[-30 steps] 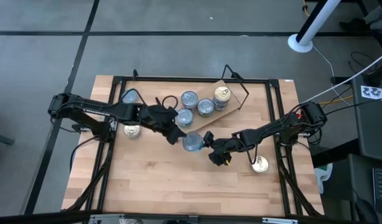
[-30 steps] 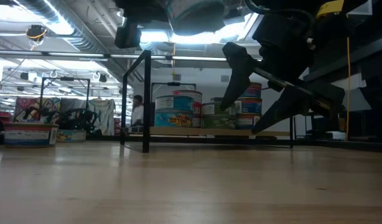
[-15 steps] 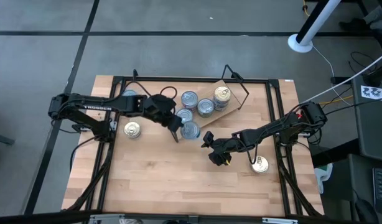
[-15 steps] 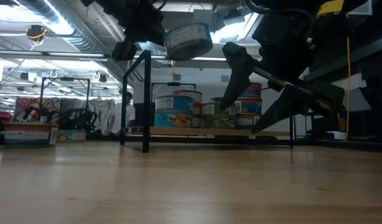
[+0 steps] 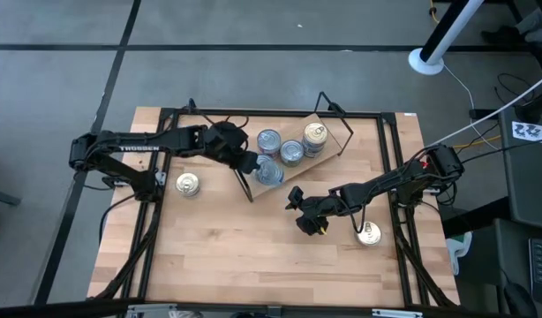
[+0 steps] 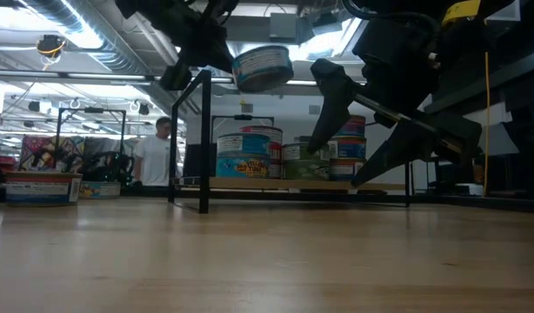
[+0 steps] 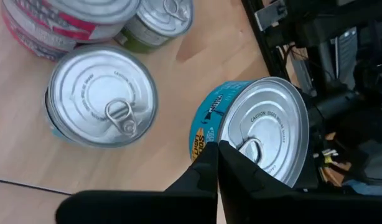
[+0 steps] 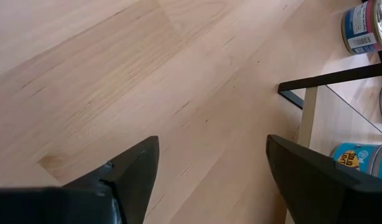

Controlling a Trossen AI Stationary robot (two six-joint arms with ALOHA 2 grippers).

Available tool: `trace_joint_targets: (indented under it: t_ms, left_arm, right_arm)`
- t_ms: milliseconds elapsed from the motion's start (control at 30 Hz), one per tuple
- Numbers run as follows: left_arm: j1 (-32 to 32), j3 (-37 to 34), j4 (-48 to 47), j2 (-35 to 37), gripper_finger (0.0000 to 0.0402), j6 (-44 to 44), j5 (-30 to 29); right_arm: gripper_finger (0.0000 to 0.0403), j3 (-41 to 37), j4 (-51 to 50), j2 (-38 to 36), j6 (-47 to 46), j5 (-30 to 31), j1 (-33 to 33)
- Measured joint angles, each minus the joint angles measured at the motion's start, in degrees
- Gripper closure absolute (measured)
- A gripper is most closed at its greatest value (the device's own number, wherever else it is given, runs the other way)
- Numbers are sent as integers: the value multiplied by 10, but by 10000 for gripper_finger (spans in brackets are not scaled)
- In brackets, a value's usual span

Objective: Stack canned seafood by type on shelf
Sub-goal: Stack the yellow and blue tuna can on the shelf on top of the other yellow and blue tuna can

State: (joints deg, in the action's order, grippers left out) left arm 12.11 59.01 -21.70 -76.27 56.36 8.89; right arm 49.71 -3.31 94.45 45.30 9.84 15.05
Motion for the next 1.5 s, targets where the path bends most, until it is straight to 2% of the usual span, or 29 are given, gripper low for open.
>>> trace_joint_targets:
  t_ms: [433, 733, 933, 1300, 1500]
  left_arm:
    - [60, 61, -94, 0, 401, -73, 39]
    - [103, 78, -108, 0, 401, -113, 80]
    - [124, 78, -144, 0, 401, -136, 86]
    - [159, 78, -145, -2, 401, -211, 86]
    - [165, 78, -145, -28, 401, -237, 86]
  right_arm:
    - [109, 0, 0, 0, 0, 0, 0]
    - [109, 0, 0, 0, 0, -3, 0]
    - [109, 0, 1, 0, 0, -10, 0]
    - [109, 0, 2, 0, 0, -15, -1]
    - [109, 0, 3, 0, 0, -15, -1]
